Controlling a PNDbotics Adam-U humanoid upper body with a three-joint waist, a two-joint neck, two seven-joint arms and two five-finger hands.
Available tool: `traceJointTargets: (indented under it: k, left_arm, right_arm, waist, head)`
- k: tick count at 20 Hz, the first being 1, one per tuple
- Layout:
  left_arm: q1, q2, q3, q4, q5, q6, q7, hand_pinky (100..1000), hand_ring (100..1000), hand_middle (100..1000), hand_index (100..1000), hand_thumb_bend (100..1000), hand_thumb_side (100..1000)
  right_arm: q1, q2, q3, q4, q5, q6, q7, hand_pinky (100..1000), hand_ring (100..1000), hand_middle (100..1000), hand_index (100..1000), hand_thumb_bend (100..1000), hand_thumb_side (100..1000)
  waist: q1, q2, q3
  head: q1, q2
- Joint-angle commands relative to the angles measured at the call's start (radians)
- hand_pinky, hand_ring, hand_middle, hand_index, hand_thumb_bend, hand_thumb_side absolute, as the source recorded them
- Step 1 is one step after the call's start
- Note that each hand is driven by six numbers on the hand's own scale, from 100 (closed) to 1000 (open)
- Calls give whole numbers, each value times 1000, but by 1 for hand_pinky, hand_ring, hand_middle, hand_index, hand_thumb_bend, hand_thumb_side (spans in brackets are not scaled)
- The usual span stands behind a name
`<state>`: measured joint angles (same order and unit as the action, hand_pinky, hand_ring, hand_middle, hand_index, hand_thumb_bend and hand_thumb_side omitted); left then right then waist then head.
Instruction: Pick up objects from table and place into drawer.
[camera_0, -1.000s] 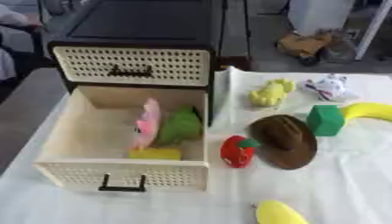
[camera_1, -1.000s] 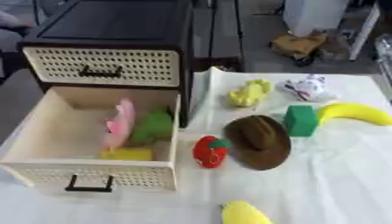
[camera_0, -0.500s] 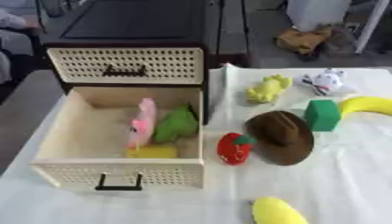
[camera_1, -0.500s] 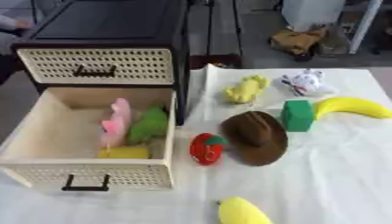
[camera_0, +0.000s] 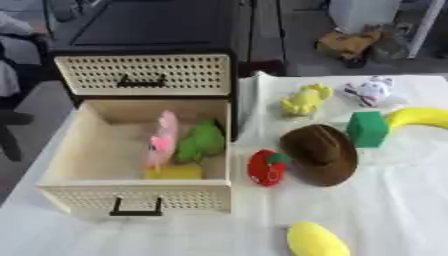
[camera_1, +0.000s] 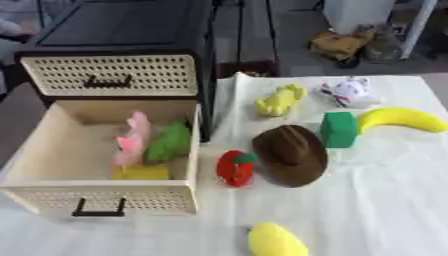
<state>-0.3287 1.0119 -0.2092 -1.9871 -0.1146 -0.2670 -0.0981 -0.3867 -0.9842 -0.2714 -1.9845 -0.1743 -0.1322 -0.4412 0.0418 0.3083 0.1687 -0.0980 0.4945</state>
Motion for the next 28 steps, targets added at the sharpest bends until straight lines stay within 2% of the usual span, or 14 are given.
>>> traceJointTargets:
  k: [1,3,7,12,14,17,19,22,28]
  left_arm:
    - [-7,74,-44,-13,-46,1,-46,100,285,488,865,100,1000]
    - [-5,80,-80,-13,-75,1,-74,121,302,505,870,100,1000]
    - [-1,78,-152,-13,-131,8,-130,168,332,522,866,100,1000]
    - [-26,57,-218,-13,-203,11,-203,167,325,528,860,100,1000]
    - [-47,42,-232,-13,-226,4,-232,141,305,532,853,100,1000]
    - [-80,19,-250,-13,-221,6,-275,140,306,542,852,100,1000]
    - [-103,5,-257,-13,-201,20,-304,136,306,589,870,100,1000]
    - [-129,-9,-261,-13,-166,57,-347,138,310,670,923,100,1000]
    - [-156,-30,-263,-13,-101,147,-438,141,316,704,954,100,1000]
  right_arm:
    - [10,-36,-21,-16,-9,-45,-46,659,702,582,721,298,1000]
    - [23,-32,-21,-16,-13,-73,-73,665,708,590,727,269,1000]
    - [52,-15,-13,-16,-14,-129,-87,670,712,593,730,275,1000]
    - [90,5,-8,-16,-15,-202,-84,671,708,588,728,295,1000]
    - [98,13,-5,-16,-17,-219,-81,671,706,586,728,302,1000]
    - [107,21,-3,-16,-16,-223,-75,671,704,583,726,317,1000]
    - [111,26,-3,-16,-15,-221,-73,671,702,579,724,324,1000]
    - [116,33,-1,-16,-10,-221,-66,668,697,575,721,337,1000]
    - [123,44,1,-16,-1,-215,-60,667,694,572,719,351,1000]
  waist:
    - [2,-23,-5]
    - [5,-23,-11]
    - [10,-20,-22]
    - [16,-19,-29]
    - [18,-18,-31]
    - [19,-19,-34]
    - [20,-18,-34]
    - [20,-18,-35]
    - [19,-15,-34]
  head:
    - [12,8]
    - [17,8]
    - [26,6]
    - [35,8]
    - [37,7]
    - [41,6]
    - [42,6]
    - [44,5]
    - [48,3]
